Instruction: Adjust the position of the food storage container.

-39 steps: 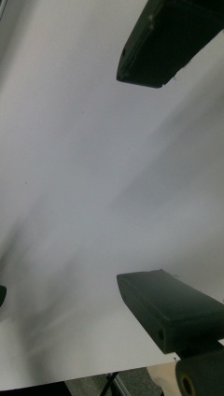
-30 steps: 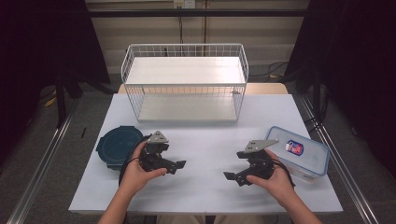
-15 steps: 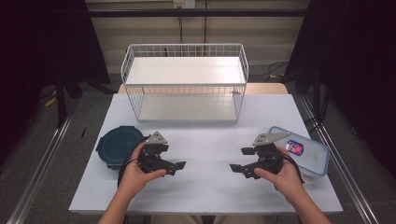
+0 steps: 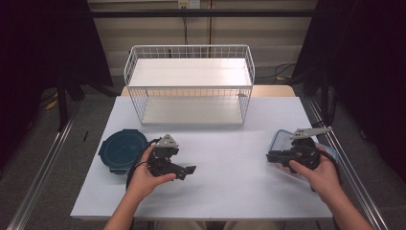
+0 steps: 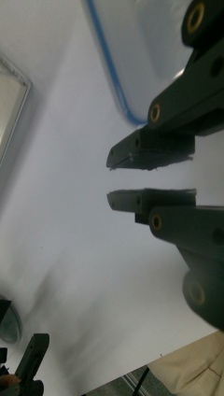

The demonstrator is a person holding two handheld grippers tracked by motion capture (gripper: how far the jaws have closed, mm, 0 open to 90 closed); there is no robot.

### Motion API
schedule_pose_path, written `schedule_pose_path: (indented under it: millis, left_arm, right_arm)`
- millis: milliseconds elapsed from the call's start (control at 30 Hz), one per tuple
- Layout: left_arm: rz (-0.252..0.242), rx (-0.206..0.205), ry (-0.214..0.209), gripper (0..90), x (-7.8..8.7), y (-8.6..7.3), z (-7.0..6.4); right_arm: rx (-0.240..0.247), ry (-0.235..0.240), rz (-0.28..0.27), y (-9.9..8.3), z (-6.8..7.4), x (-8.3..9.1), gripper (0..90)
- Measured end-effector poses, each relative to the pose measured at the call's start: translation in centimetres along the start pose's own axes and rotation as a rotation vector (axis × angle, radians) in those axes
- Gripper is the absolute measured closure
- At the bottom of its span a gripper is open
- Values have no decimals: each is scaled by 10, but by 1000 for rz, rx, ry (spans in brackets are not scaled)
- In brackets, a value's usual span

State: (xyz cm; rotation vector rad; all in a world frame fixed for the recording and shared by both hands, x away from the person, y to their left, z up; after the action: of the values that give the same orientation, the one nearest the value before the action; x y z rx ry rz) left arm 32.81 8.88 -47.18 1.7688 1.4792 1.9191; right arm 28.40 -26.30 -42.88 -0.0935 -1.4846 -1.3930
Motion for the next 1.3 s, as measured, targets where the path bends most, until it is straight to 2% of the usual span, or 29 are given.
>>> schedule_pose_path:
  millis: [100, 133, 300, 500, 567, 667, 767, 833, 933, 1167, 1300]
  left_arm:
    - [-5, 2, -7, 40, -3, 1, -1]
    - [9, -2, -8, 40, -3, 1, -2]
    - [6, -9, -6, 39, -4, 2, -2]
    - [-1, -10, -18, 38, -5, 3, -4]
    - [-1, -20, -19, 38, -5, 3, -5]
    - [6, -17, -16, 38, -6, 3, -5]
    - [10, -18, -17, 38, -7, 3, -6]
    - [0, -15, -26, 38, -8, 4, -6]
    - [16, -22, -21, 38, -9, 4, -7]
    - [12, -22, -26, 38, -10, 4, -7]
    - [13, -21, -21, 38, -10, 4, -7]
  right_arm:
    - [-17, -17, -4, -5, -12, 11, 893]
    - [-26, -22, -8, -6, -17, 14, 900]
    - [-70, -81, -14, -16, -39, 31, 900]
    - [-79, -182, -17, -25, -64, 56, 900]
    - [-84, -205, -25, -29, -73, 65, 900]
    - [-117, -210, -48, -36, -85, 78, 900]
    - [-136, -251, -44, -45, -95, 88, 900]
    - [-148, -267, -43, -51, -100, 92, 900]
    - [-168, -286, -36, -59, -107, 95, 900]
    - [-178, -337, -27, -69, -117, 102, 900]
    - [-182, -348, -16, -74, -121, 104, 900]
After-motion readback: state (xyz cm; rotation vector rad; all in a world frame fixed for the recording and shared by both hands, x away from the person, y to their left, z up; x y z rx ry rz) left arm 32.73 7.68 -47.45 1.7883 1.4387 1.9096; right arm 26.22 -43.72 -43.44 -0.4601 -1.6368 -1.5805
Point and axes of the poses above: each handheld gripper's, and its own axes: x roughly backward along the jaws, y roughly out of its top, z roughly to its left, the point moved 5 cm from there along -x, roughly forward along the jaws, and after that the axes turned 2 degrees about z, right-handed, at the moved point
